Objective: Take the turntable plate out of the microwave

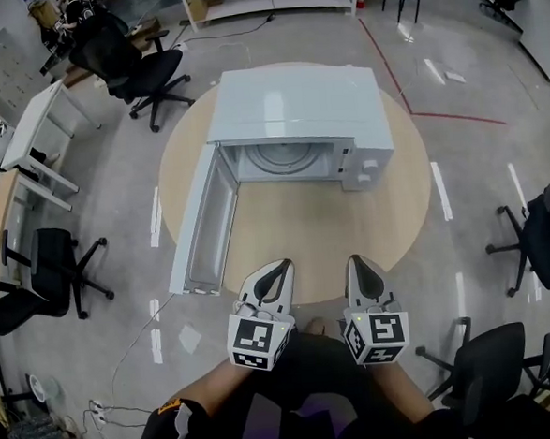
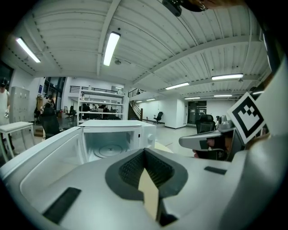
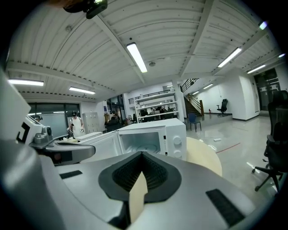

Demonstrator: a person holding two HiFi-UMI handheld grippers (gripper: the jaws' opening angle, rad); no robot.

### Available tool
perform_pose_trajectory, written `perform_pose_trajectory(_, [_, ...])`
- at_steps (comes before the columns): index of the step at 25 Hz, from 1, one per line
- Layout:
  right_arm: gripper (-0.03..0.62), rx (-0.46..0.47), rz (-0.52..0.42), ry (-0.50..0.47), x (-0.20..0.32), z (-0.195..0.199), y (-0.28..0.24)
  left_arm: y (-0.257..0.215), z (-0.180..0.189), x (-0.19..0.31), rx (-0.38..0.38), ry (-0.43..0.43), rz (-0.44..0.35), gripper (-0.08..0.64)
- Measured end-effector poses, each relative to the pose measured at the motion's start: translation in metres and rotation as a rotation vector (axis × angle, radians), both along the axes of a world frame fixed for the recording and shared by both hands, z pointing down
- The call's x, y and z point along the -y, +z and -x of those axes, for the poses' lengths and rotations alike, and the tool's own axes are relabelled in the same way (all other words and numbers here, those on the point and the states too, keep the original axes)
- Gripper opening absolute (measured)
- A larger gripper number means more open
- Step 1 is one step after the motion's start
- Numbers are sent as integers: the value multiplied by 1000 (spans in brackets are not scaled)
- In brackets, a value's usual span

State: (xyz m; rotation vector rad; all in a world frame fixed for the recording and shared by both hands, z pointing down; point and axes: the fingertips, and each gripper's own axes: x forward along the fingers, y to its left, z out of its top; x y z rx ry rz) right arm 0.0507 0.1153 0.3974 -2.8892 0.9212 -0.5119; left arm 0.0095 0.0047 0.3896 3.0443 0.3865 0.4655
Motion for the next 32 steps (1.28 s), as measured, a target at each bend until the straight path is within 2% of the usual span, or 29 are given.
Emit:
perform_pose_trajectory(6, [17, -4, 14, -41, 23, -20, -3, -3, -22, 19, -5, -42, 30, 46])
perform_pose_trajectory(18, [17, 15, 65, -63, 88, -70, -12, -3, -81, 73, 3, -57, 118, 46])
perform_pose_trajectory(23, [17, 29, 109, -58, 116, -84, -5, 4, -94, 99, 1, -57, 185, 48])
perform_pose_trajectory(28, [17, 31, 118, -49, 135, -98, -1, 8, -105, 117, -2, -58, 199, 48])
perform_pose_trajectory(32, [17, 47, 114, -56, 143, -111, 3, 16, -114, 121, 35, -69, 227, 48])
